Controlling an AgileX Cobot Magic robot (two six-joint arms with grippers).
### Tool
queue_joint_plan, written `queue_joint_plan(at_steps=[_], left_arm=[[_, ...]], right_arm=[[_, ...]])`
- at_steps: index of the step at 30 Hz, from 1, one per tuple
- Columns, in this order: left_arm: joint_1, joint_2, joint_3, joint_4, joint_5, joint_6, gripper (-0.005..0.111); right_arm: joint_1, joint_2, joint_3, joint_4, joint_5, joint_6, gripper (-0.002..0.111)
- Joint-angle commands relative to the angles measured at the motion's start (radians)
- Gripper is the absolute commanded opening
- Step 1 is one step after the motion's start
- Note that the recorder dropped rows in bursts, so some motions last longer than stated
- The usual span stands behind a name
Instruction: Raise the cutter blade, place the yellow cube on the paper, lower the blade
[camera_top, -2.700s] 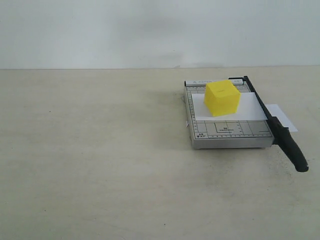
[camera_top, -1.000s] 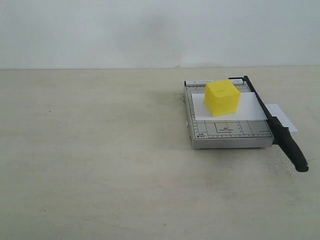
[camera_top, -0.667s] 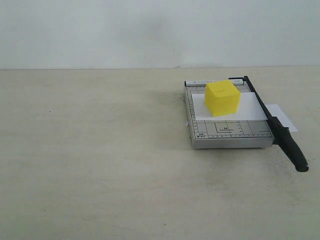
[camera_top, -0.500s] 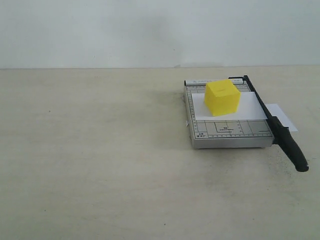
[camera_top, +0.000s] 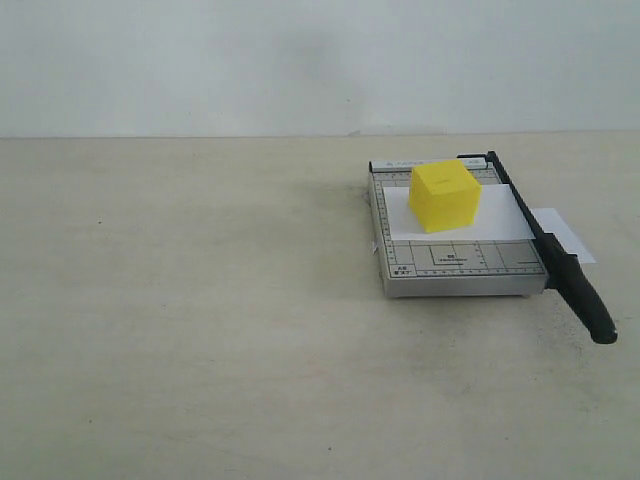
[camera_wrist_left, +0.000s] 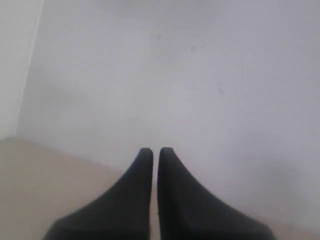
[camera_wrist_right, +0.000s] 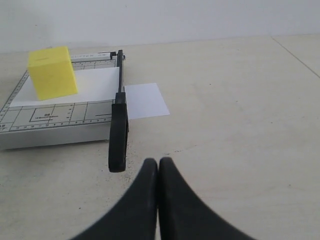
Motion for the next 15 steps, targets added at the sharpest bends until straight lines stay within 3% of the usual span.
queue_joint_plan(at_steps=[1, 4, 7, 15], left_arm=[[0.001, -0.001, 0.008, -0.228, 0.209, 0.401, 0.004], [0.001, -0.001, 0.008, -0.19, 0.281, 0.407, 0.004], [0.001, -0.001, 0.008, -0.188, 0.449, 0.355, 0.004], [0.001, -0.001, 0.008, -0.184, 0.453, 0.337, 0.004]], right_arm=[[-0.002, -0.004, 0.0, 0.003, -0.006, -0.006, 0.0], [-0.002, -0.004, 0.0, 0.003, -0.006, -0.006, 0.0], [-0.002, -0.004, 0.0, 0.003, -0.006, -0.006, 0.0], [-0.002, -0.004, 0.0, 0.003, -0.006, -0.006, 0.0]])
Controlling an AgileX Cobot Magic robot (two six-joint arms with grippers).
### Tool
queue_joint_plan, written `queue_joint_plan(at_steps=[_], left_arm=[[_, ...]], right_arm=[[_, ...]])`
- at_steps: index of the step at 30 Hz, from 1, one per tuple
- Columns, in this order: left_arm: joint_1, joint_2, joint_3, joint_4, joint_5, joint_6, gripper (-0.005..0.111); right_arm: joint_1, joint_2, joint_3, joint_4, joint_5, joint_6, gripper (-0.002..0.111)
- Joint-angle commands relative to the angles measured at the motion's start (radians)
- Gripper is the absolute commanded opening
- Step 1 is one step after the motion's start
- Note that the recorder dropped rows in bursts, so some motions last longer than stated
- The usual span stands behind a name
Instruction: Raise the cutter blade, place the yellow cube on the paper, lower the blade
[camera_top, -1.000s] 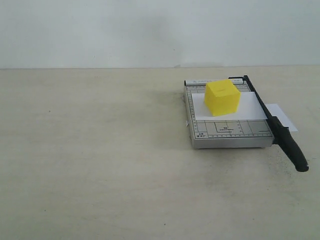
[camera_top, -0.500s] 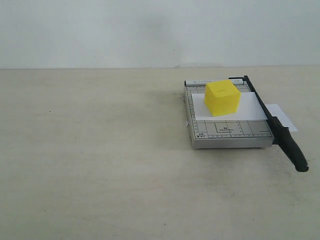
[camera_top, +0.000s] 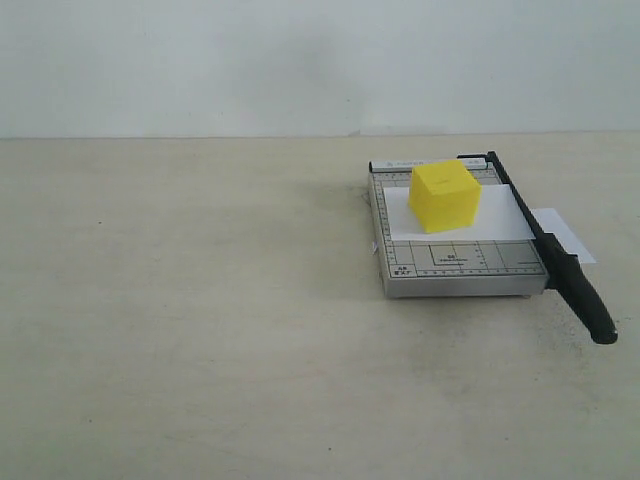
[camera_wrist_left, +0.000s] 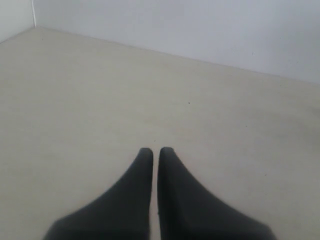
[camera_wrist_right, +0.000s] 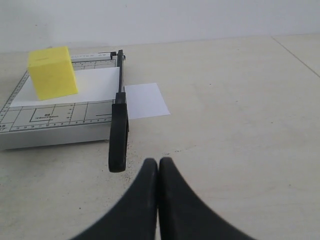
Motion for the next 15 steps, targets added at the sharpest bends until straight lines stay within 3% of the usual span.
queue_joint_plan(at_steps=[1, 15], left_arm=[[0.001, -0.001, -0.001, -0.003, 0.004, -0.011, 0.004], [0.001, -0.001, -0.001, -0.003, -0.004, -0.01, 0.004]], right_arm=[[-0.002, -0.004, 0.0, 0.003, -0.006, -0.006, 0.0], [-0.002, -0.004, 0.0, 0.003, -0.006, -0.006, 0.0]])
